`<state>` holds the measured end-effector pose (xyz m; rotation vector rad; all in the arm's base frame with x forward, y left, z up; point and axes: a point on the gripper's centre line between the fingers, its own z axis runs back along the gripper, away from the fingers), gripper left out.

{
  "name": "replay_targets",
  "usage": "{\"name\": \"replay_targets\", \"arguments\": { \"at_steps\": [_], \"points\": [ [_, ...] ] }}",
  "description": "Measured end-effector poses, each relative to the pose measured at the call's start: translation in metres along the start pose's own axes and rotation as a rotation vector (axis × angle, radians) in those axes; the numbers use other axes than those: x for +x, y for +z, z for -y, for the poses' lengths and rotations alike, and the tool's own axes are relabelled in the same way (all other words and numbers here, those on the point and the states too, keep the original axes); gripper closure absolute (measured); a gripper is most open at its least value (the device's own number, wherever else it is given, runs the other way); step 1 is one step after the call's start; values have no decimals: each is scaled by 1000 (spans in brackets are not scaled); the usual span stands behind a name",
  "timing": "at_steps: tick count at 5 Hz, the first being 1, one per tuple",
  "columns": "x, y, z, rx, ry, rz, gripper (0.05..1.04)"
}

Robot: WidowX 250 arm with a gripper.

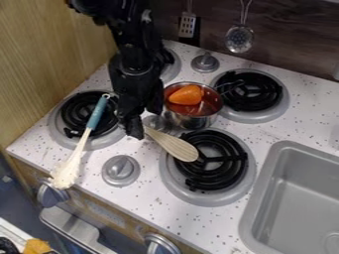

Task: Put the cooking stick on the left of the burner

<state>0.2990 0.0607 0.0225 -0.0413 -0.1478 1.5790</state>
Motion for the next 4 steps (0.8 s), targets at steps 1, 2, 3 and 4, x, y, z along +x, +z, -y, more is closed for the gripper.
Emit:
{"name": "replay_targets", "arguments": {
  "at_steps": [1, 2, 3, 4],
  "points": [
    [1, 0, -1, 18, -19, -5, 83],
    [2, -5, -3, 34, -14, -19, 83],
    [4, -5, -6, 51, -22, -18, 83],
    [6, -5, -7, 50, -20, -28, 83]
  ]
}}
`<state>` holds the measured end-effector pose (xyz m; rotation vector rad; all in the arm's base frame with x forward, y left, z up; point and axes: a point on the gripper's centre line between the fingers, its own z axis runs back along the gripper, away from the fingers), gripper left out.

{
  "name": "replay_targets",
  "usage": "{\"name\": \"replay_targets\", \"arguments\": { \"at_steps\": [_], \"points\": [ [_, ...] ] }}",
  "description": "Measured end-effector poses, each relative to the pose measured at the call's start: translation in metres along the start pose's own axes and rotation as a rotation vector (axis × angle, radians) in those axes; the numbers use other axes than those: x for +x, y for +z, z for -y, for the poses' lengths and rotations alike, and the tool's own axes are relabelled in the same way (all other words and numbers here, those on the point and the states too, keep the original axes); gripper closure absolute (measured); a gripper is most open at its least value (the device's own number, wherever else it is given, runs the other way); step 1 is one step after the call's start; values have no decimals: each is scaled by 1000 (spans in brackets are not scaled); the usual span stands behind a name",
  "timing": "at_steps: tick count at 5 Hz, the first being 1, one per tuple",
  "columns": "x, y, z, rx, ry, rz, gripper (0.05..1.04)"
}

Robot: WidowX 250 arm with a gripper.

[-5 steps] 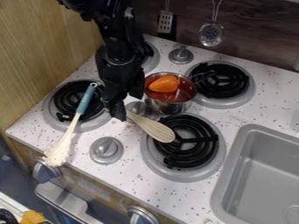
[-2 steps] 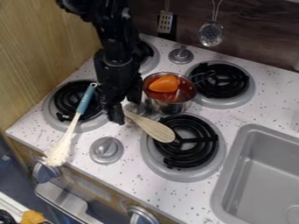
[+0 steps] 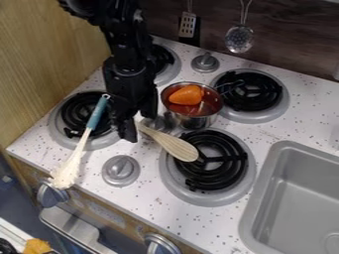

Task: Put the cooking stick on the left of the burner

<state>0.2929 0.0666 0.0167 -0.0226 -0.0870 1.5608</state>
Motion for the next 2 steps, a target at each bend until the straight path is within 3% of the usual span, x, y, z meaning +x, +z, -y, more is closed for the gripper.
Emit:
{"name": "replay_targets", "arguments": {
  "at_steps": [2],
  "points": [
    [5, -8, -2, 4, 15, -18, 83]
  ]
}}
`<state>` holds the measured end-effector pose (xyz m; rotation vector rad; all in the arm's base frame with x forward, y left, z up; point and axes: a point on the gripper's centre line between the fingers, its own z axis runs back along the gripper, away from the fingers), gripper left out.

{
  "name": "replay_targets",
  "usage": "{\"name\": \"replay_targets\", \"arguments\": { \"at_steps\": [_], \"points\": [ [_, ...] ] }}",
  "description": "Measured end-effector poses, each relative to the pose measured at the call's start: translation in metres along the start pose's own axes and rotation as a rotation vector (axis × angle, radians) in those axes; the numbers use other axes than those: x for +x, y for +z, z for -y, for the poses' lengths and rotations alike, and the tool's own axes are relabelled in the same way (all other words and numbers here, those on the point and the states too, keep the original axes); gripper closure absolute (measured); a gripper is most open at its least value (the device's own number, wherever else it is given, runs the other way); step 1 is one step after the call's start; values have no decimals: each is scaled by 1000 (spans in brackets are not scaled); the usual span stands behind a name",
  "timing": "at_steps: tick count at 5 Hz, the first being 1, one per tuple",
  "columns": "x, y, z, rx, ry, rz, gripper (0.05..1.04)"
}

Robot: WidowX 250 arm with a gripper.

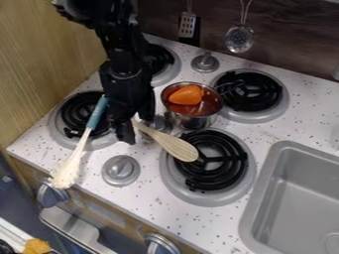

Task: Put the cooking stick on the left of the burner

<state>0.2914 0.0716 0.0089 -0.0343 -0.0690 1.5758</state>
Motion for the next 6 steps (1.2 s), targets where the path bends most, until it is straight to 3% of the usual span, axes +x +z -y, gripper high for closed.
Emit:
{"name": "replay_targets", "arguments": {
  "at_steps": [4, 5, 6],
  "points": [
    [0, -13, -6, 49, -10, -47, 104],
    [1, -14, 0, 43, -46, -45, 305],
    [0, -14, 6, 21, -76, -36, 618]
  ]
}}
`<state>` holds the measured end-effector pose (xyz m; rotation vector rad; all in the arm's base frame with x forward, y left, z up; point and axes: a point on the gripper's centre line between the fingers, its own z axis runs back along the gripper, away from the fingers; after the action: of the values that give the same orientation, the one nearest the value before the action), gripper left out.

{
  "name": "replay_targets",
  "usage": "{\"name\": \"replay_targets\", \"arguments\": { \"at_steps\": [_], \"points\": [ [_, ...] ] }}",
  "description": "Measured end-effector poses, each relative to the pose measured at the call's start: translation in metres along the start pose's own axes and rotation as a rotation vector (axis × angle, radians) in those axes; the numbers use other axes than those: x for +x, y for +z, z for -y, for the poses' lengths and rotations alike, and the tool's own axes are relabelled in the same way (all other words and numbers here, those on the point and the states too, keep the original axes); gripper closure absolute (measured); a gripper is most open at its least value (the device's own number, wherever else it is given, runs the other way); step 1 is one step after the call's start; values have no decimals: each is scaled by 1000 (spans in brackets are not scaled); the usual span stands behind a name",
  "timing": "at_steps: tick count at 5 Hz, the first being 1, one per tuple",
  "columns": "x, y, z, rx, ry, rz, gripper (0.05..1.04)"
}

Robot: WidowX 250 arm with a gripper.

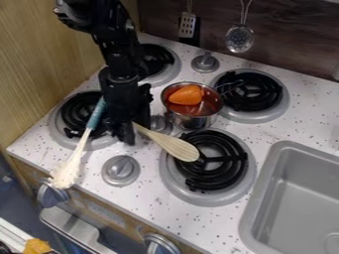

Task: Put the cooking stick on the left of the burner

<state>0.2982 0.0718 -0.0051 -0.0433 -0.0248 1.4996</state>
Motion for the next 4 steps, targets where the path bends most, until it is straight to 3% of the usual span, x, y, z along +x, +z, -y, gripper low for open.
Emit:
{"name": "replay_targets", "arguments": {
  "at_steps": [1, 2, 3, 4],
  "points": [
    [-3, 0, 5, -30, -45, 25, 870],
    [-5, 0, 7, -32, -82, 45, 950],
    [-11, 6, 8, -56, -108, 74, 960],
    [-28, 25, 15, -95, -150, 62, 961]
  ]
}}
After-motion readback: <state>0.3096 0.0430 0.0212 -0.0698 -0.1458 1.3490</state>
